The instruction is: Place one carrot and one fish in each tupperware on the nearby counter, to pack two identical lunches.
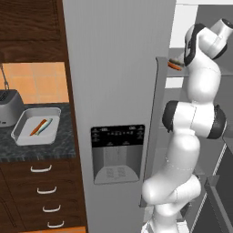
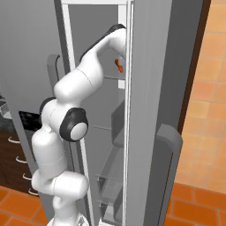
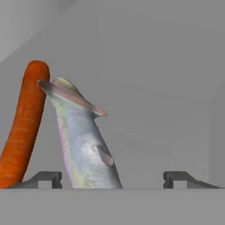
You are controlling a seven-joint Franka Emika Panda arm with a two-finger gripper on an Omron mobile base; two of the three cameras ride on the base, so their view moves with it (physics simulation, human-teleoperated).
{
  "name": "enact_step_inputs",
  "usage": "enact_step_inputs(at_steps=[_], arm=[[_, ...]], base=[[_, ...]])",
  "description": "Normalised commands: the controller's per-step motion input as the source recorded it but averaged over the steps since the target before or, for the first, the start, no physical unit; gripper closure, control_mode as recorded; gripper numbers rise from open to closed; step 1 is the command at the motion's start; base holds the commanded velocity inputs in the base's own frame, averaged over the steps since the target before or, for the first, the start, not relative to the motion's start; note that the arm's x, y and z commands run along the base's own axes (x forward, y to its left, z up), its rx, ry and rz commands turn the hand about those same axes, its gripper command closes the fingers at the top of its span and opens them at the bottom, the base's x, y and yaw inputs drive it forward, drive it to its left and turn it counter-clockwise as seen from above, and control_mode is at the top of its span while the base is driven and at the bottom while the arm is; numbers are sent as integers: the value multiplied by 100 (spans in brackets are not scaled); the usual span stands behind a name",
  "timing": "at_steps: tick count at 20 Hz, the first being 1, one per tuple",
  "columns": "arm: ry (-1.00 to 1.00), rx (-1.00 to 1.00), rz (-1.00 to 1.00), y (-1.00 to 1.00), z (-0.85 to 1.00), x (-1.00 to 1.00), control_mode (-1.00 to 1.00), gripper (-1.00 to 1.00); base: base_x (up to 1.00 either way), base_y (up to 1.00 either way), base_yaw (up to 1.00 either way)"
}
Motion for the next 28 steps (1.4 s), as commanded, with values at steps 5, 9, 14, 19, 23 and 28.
enact_step_inputs(at_steps=[5,9,14,19,23,28], arm=[[-1,0,10,33,-17,-11,-100,100],[-12,0,2,37,-11,-77,-100,100],[-12,-3,0,56,-5,-89,-100,100],[-2,-13,-8,53,-1,-98,-100,100],[0,-7,-16,42,0,-100,-100,100],[0,0,-20,53,0,-100,-100,100]], base=[[0,0,0],[0,0,0],[0,0,0],[0,0,0],[0,0,0],[0,0,0]])
